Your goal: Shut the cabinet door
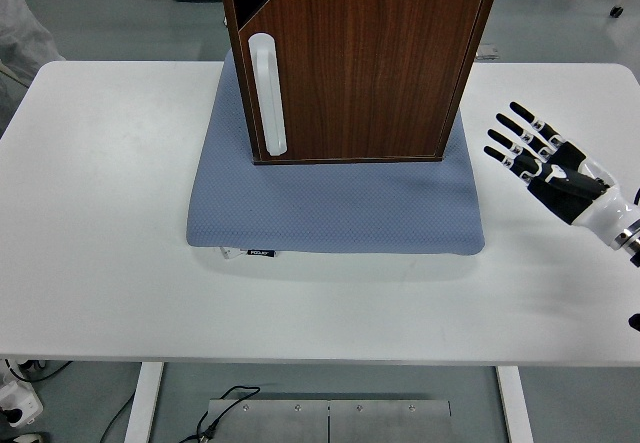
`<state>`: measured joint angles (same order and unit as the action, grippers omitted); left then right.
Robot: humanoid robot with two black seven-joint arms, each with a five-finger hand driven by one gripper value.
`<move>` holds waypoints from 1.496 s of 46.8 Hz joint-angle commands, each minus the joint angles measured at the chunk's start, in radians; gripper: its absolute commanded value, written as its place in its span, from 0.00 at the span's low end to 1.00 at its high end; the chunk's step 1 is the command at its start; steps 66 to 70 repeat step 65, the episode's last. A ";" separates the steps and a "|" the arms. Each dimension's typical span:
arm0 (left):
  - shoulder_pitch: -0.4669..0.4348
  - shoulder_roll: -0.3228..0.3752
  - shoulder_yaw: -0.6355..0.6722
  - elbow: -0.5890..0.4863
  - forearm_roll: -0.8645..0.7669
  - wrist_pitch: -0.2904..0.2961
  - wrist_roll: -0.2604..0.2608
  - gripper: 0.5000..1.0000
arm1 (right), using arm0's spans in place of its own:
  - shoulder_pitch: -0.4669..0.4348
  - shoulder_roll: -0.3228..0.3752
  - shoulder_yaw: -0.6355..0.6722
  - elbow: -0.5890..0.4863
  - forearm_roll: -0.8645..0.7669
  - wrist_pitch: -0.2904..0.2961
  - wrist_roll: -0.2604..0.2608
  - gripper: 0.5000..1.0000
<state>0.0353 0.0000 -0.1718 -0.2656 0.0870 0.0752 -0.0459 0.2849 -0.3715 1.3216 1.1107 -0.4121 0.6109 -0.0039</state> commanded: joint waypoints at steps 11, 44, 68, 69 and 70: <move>0.002 0.000 0.000 0.000 -0.001 0.000 0.000 1.00 | -0.009 0.069 0.139 -0.081 0.004 0.000 0.007 1.00; 0.018 0.000 0.000 0.000 -0.003 0.000 0.000 1.00 | 0.023 0.264 0.346 -0.264 0.006 -0.083 0.028 1.00; 0.018 0.000 0.000 0.000 -0.003 0.000 0.000 1.00 | 0.030 0.352 0.410 -0.298 0.009 -0.103 0.047 1.00; 0.018 0.000 0.000 0.000 -0.003 0.000 0.000 1.00 | 0.030 0.352 0.410 -0.298 0.009 -0.103 0.047 1.00; 0.018 0.000 0.000 0.000 -0.003 0.000 0.000 1.00 | 0.030 0.352 0.410 -0.298 0.009 -0.103 0.047 1.00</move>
